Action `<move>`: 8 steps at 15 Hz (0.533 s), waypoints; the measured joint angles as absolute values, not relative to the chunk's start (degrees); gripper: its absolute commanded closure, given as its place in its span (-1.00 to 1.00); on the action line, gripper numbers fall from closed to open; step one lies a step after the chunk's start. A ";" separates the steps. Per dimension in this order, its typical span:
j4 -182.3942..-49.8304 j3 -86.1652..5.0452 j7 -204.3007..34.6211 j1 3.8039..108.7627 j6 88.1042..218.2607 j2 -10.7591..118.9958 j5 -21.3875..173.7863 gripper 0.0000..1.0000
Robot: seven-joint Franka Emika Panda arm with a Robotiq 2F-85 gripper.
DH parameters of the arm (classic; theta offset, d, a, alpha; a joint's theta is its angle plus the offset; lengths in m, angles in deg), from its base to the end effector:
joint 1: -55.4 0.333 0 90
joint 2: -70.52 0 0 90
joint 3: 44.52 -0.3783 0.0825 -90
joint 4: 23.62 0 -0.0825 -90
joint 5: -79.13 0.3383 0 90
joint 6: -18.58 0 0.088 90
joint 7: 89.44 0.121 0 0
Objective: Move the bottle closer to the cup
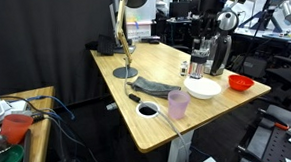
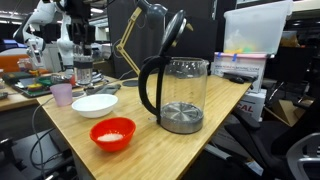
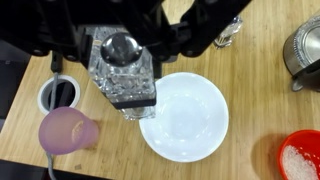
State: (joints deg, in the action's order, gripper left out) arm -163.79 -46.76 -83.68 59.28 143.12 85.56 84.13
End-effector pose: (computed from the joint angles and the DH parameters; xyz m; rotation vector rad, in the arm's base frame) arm 0.3898 0.0470 0.4707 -3.0806 0.0693 0.0254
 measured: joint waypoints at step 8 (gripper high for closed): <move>-171.92 -50.74 -83.67 61.71 139.73 94.08 82.83 0.47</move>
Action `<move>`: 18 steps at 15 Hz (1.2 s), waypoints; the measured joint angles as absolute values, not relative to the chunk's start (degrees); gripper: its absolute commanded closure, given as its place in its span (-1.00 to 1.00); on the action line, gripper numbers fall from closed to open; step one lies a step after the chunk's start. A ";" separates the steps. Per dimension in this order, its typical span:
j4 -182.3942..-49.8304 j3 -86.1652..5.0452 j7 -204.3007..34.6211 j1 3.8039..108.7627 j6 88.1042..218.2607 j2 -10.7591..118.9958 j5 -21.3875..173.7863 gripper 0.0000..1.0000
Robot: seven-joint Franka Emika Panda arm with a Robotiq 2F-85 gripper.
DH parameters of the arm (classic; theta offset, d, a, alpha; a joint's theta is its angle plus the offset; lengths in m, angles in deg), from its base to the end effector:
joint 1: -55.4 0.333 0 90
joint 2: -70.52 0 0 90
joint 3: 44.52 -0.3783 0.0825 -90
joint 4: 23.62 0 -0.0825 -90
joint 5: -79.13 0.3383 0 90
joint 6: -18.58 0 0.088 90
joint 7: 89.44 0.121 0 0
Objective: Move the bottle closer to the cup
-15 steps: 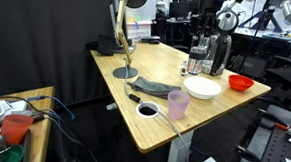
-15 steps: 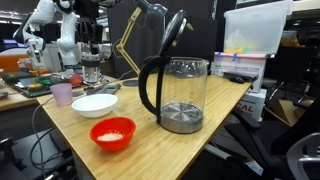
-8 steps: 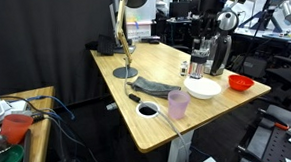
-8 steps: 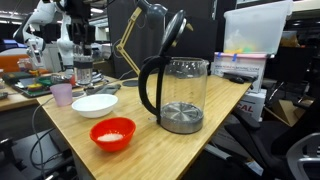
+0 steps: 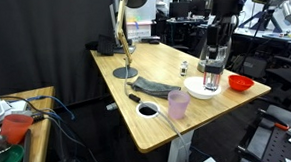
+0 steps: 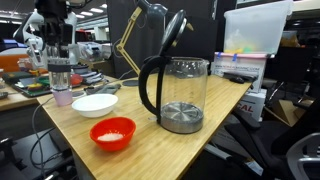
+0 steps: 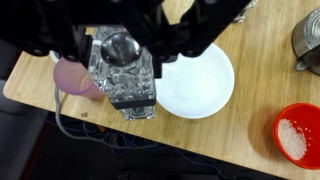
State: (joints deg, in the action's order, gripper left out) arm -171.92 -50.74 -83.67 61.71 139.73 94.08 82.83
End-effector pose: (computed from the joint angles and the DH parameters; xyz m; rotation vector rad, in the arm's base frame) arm 0.3209 0.0778 0.4606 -3.1370 -0.1136 0.1019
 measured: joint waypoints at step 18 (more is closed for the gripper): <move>-172.80 -52.62 -76.08 64.34 149.04 84.81 89.69 0.47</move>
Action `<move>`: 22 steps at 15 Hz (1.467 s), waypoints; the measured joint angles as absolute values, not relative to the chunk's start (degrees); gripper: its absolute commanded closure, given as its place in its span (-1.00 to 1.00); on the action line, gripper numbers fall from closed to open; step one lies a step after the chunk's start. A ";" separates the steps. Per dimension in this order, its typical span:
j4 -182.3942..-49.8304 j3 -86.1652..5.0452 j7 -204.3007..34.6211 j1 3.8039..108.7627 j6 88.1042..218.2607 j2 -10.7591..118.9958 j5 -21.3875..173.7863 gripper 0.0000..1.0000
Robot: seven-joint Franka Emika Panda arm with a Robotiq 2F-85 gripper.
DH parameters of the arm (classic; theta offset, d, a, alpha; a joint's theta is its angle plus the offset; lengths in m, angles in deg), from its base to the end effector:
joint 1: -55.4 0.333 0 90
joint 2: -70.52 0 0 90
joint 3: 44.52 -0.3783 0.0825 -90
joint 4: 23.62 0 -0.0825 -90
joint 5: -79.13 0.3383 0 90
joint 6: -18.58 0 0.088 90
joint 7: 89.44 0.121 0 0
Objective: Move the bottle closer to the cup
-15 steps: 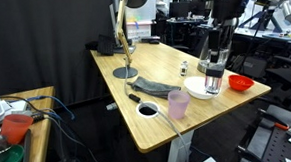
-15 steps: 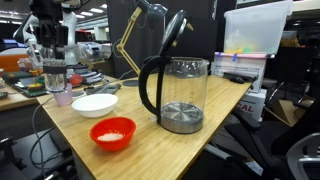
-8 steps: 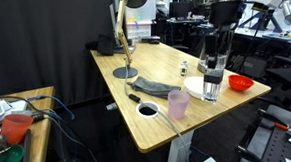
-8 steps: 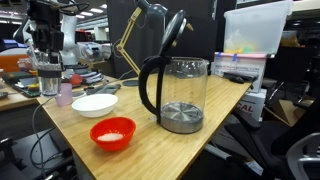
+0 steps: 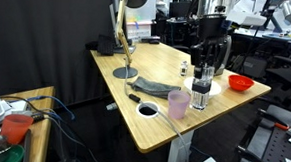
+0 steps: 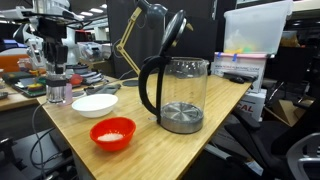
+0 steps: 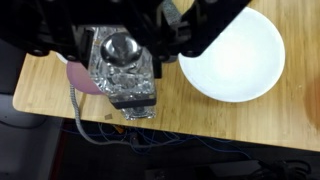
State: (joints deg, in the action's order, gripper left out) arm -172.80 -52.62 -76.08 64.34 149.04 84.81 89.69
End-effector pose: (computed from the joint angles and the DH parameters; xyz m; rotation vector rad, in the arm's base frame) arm 0.3453 0.1138 0.4115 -3.0590 0.1021 0.1543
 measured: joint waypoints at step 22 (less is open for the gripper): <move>-172.01 -52.42 -67.95 63.46 153.39 79.27 86.60 -0.99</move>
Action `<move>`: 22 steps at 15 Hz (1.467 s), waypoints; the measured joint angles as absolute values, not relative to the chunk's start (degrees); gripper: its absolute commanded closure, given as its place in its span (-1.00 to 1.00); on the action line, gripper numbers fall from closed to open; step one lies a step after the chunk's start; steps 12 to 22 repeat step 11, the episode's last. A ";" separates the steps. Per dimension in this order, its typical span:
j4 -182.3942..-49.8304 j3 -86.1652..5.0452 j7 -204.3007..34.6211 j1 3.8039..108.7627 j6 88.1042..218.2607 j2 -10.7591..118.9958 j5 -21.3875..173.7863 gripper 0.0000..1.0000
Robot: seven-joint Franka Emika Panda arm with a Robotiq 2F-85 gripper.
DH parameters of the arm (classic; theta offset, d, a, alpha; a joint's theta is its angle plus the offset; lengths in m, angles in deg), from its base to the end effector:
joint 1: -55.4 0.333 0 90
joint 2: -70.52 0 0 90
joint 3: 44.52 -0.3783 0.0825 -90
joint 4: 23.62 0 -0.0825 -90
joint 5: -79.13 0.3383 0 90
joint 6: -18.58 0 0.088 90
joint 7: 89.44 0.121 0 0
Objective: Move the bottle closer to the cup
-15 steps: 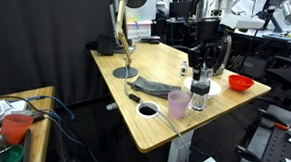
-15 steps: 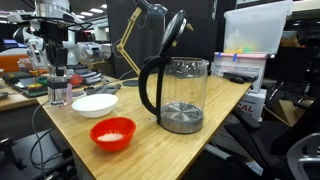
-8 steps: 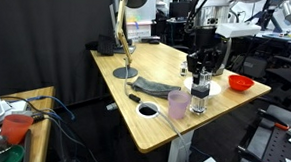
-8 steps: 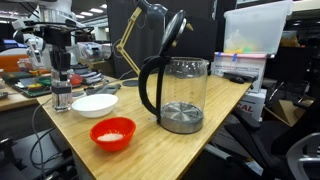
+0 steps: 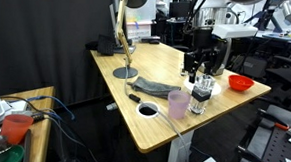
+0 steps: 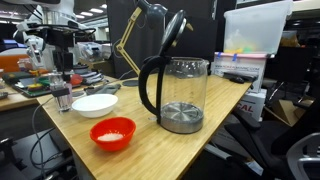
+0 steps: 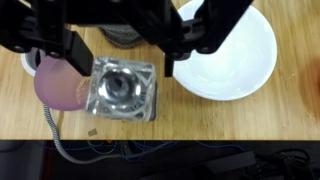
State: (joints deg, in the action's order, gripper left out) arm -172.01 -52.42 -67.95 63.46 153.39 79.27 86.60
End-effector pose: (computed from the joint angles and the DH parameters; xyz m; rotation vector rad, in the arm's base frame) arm 0.3679 0.1090 0.3866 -3.0859 0.3016 0.1579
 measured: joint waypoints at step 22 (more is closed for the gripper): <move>-172.30 -51.94 -70.16 63.46 152.89 80.84 88.99 -1.00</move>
